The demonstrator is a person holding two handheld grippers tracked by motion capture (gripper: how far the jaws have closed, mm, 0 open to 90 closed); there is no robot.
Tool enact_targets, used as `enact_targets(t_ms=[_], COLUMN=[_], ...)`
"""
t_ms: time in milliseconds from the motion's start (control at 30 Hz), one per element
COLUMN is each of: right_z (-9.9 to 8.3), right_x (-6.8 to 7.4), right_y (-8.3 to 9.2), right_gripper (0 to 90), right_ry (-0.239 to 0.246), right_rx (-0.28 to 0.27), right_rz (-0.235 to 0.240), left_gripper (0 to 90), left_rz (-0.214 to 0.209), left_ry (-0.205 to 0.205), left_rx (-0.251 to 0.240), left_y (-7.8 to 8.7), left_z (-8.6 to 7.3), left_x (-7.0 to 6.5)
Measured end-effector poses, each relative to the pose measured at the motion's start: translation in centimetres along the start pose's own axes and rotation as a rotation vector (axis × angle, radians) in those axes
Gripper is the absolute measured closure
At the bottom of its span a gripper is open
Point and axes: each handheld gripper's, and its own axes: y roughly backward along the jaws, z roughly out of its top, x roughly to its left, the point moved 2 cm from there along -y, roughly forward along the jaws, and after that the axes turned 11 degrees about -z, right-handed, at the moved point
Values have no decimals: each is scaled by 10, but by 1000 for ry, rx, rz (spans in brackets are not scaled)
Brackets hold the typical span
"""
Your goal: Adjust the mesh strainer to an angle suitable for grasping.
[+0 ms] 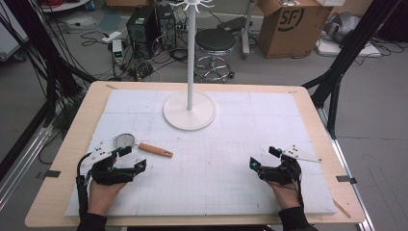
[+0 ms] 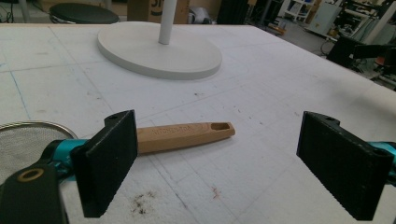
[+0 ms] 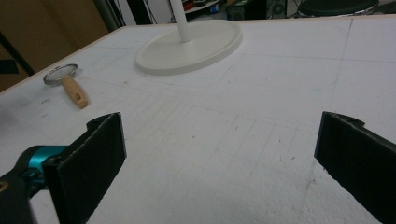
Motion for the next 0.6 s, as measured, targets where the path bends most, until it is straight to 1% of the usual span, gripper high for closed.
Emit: enact_targets(t_ms=[167, 200, 267, 300, 333, 400, 467, 500, 533, 567, 600], right_z=[0, 0, 0, 0, 0, -1, 0, 0, -1, -1, -1], right_x=[-1, -1, -1, -1, -1, 0, -1, -1, -1, -1, 0], right_y=[0, 0, 0, 0, -1, -1, -1, -1, -1, -2, -2], right_gripper=[9, 9, 9, 9, 9, 9, 9, 9, 9, 9, 9], right_ry=[2, 0, 1, 1, 2, 1, 2, 8, 3, 8, 3], right_rx=[-7, -5, 1, 1, 2, 4, 2, -2, 7, 10, 19], right_rz=[-5, -5, -8, -8, -9, -12, -11, -13, -15, -15, -15], left_gripper=[138, 161, 244, 257, 270, 315, 352, 365, 381, 393, 423], left_rz=[4, 11, 9, 16, 2, 2, -1, 24, 22, 12, 12], left_ry=[8, 4, 2, 15, 19, 17, 21, 19, 24, 28, 28], left_rx=[1, -1, -7, -5, -3, 10, 8, 5, -10, -19, -19], left_y=[0, 0, 0, -3, -4, -6, -7, -7, -6, -5, -5], left_z=[2, 4, 6, 9, 9, 10, 10, 10, 11, 12, 12], left_x=[0, 0, -1, 0, 0, 0, 1, 2, 3, 4, 4])
